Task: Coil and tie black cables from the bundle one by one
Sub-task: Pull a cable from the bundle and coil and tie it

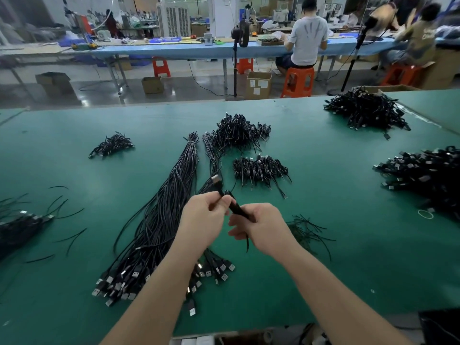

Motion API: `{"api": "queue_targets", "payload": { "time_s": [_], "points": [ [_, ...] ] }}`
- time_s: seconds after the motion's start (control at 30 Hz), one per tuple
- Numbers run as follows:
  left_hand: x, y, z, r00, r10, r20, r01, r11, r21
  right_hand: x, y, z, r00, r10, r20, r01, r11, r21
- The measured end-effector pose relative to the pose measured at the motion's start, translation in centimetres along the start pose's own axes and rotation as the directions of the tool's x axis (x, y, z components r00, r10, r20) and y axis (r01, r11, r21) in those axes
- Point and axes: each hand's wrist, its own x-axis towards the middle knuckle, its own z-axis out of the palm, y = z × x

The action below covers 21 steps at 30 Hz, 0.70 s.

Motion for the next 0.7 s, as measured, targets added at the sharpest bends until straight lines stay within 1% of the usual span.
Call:
{"api": "queue_targets", "payload": {
  "time_s": [0.07, 0.13, 0.17, 0.2, 0.27, 0.3, 0.37, 0.43, 0.53, 0.57, 0.63, 0.67, 0.7],
  "points": [
    [0.0, -0.2, 0.1, 0.999, 0.011, -0.031, -0.008, 0.997, 0.082, -0.1, -0.1, 0.4, 0.999, 0.03, 0.023, -0.03, 0.999, 0.014],
    [-0.1, -0.4, 0.4, 0.993, 0.052, -0.11, -0.032, 0.985, 0.17, -0.2, -0.1, 0.6, 0.997, 0.069, 0.035, -0.071, 0.995, 0.072],
    [0.0, -0.5, 0.5, 0.987, 0.071, -0.144, -0.044, 0.982, 0.184, -0.2, 0.0, 0.6, 0.995, 0.091, 0.042, -0.095, 0.99, 0.106],
    [0.1, -0.7, 0.4, 0.988, 0.061, -0.142, -0.037, 0.986, 0.161, -0.2, 0.1, 0.5, 0.992, 0.113, 0.055, -0.119, 0.984, 0.133],
    [0.7, -1.1, 0.3, 1.0, 0.0, -0.009, 0.0, 0.999, 0.036, -0.3, 0.3, 0.4, 0.985, 0.141, 0.104, -0.156, 0.976, 0.153],
    [1.0, -1.3, 0.1, 0.998, 0.0, 0.063, 0.001, 1.0, -0.005, -0.4, 0.4, 0.4, 0.98, 0.146, 0.132, -0.166, 0.974, 0.153],
    [1.4, -1.7, -0.1, 0.988, 0.054, 0.143, -0.049, 0.998, -0.037, -0.6, 0.6, 0.5, 0.974, 0.146, 0.172, -0.172, 0.974, 0.149],
    [1.7, -2.0, -0.4, 0.98, 0.066, 0.188, -0.058, 0.997, -0.051, -0.7, 0.8, 0.5, 0.972, 0.131, 0.193, -0.152, 0.983, 0.1],
    [2.2, -2.4, -0.4, 0.976, 0.053, 0.212, -0.059, 0.998, 0.021, -0.8, 1.5, 0.8, 0.968, 0.113, 0.226, -0.098, 0.992, -0.077],
    [2.3, -2.5, -0.4, 0.977, 0.054, 0.208, -0.064, 0.997, 0.044, -0.7, 1.7, 1.0, 0.966, 0.123, 0.229, -0.105, 0.99, -0.09],
    [2.3, -2.7, -0.2, 0.978, 0.053, 0.201, -0.069, 0.995, 0.071, -0.7, 2.0, 1.5, 0.963, 0.152, 0.224, -0.146, 0.988, -0.042],
    [2.4, -2.8, -0.1, 0.978, 0.055, 0.203, -0.073, 0.994, 0.079, -0.7, 2.0, 1.7, 0.963, 0.152, 0.221, -0.151, 0.988, -0.023],
    [2.4, -2.9, 0.0, 0.977, 0.058, 0.205, -0.078, 0.993, 0.091, -0.7, 2.1, 1.8, 0.965, 0.142, 0.219, -0.136, 0.99, -0.04]
  ]
}}
